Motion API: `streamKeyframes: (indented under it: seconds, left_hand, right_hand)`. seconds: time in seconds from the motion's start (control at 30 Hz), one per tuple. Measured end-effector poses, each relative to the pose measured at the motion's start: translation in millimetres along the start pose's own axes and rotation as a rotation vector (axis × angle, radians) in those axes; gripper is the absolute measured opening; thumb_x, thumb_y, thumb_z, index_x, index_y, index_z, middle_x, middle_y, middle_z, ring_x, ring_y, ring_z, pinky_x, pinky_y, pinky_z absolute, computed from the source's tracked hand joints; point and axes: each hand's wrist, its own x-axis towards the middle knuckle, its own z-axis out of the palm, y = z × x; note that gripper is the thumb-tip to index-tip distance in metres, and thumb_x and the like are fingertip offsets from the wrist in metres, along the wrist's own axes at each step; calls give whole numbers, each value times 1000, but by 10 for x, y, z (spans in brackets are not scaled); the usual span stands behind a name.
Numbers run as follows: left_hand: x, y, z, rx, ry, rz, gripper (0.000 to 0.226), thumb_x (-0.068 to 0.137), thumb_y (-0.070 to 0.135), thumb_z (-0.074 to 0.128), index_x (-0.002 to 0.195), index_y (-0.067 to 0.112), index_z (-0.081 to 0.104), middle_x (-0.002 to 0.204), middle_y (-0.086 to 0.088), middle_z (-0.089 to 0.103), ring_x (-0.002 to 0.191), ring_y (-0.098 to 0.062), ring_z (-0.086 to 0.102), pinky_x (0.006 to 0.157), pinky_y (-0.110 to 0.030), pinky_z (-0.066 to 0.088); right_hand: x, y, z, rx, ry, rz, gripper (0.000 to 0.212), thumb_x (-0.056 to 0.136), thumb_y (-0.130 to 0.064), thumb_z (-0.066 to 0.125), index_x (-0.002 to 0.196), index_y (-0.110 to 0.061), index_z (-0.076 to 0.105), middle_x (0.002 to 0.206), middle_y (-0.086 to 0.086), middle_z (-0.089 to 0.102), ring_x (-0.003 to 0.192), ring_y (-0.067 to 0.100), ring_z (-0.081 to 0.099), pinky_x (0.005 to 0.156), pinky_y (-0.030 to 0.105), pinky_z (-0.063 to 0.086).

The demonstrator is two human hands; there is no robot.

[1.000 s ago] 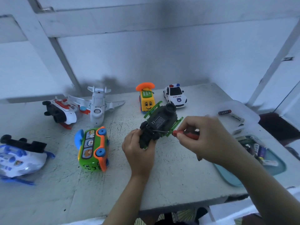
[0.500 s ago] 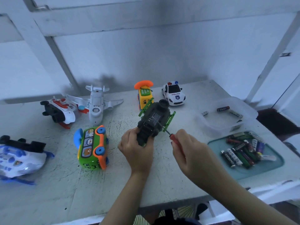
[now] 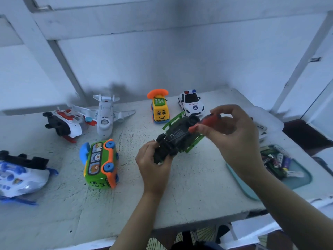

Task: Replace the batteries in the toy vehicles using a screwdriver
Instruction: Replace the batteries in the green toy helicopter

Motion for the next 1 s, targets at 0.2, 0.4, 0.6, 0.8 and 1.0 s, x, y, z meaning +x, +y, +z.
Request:
streamKeyframes:
  seconds: [0.2, 0.4, 0.6, 0.8, 1.0]
  left_hand:
    - [-12, -41, 10, 5, -31, -34, 37, 62, 21, 78, 92, 1, 67, 90, 6, 58, 87, 1, 46, 77, -16, 41]
    - [-6, -47, 5, -9, -37, -30, 35, 62, 19, 77, 91, 1, 67, 91, 6, 58, 87, 0, 46, 73, -21, 44]
    - [-11, -85, 18, -10, -46, -46, 36, 62, 20, 76, 93, 2, 67, 91, 4, 59, 87, -2, 47, 74, -23, 44]
    - [-2, -95, 13, -34, -43, -37, 41, 66, 34, 70, 93, 4, 67, 92, 5, 59, 87, -4, 48, 71, -34, 50]
    - [-3, -85, 1, -30, -56, -47, 43, 67, 37, 64, 95, 4, 67, 93, 5, 60, 89, -5, 49, 74, -36, 50]
  right_hand:
    - [70, -21, 120, 171, 22, -84, 32, 84, 8, 64, 111, -6, 53, 84, 6, 72, 73, 15, 72, 70, 18, 54]
    - [61, 4, 216, -6, -2, -245, 33, 86, 4, 65, 114, -9, 52, 94, 5, 71, 82, 12, 72, 81, 38, 59]
    - [76, 28, 257, -75, -21, -319, 33, 85, 5, 65, 112, -10, 52, 92, 3, 71, 82, 5, 71, 81, 28, 58]
    - [94, 58, 270, -114, -24, -350, 36, 85, 4, 66, 112, -15, 51, 92, -5, 71, 84, 0, 70, 82, 24, 56]
    - [132, 78, 283, -258, -104, -516, 37, 89, -4, 60, 120, -19, 48, 94, -4, 67, 84, 13, 70, 75, 34, 58]
